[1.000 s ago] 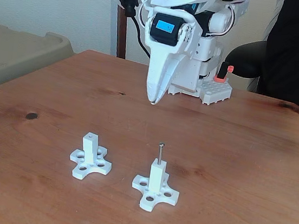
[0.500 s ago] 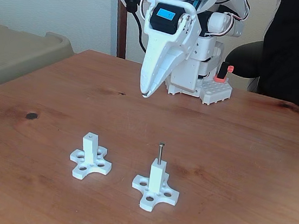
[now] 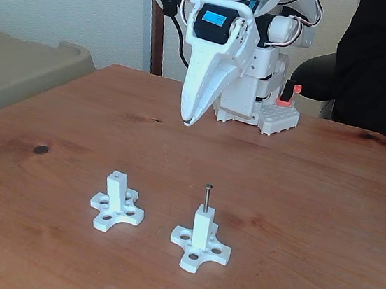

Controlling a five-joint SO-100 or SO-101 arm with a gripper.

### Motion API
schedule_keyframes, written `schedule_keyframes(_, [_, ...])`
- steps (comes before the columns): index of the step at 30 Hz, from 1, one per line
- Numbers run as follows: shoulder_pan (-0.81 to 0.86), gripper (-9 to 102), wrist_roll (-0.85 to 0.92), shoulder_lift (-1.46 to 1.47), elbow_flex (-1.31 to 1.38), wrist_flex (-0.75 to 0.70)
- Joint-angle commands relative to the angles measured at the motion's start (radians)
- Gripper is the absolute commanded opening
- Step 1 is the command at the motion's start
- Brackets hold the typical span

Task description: Grab the screw and set it in the hole.

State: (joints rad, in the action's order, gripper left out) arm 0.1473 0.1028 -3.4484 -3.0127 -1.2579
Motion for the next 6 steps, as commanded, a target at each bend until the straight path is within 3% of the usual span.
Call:
schedule_keyframes(1, [-0.003, -4, 0.015, -0.018, 0.014, -0.063])
schedule_keyframes(6, [-0.003, -4, 0.015, -0.018, 0.014, -0.063])
